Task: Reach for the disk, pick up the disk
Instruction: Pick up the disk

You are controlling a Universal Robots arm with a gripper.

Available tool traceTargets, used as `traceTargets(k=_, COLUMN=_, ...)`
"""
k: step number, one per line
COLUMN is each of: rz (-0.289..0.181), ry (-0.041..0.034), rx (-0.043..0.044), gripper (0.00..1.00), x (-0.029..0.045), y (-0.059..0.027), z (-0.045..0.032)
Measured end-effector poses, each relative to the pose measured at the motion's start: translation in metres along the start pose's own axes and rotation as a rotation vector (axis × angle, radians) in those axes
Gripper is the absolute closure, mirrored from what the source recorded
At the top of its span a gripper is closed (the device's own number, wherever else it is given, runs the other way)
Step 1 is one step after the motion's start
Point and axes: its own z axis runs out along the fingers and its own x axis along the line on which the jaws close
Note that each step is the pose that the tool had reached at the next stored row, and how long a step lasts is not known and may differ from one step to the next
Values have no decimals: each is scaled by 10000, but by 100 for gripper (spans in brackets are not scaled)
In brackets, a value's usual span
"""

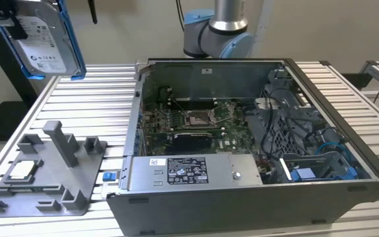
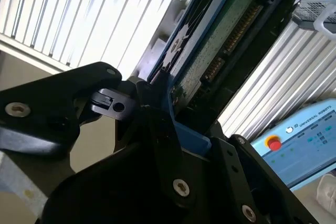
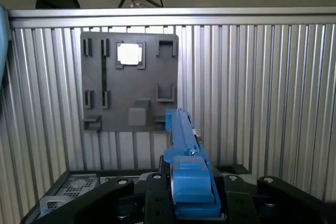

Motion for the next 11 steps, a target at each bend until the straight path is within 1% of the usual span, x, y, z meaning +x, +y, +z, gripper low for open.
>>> traceTargets(k=11, rz=1, ry=1, rx=-9, gripper=100, x=-11, y=-263, z=22)
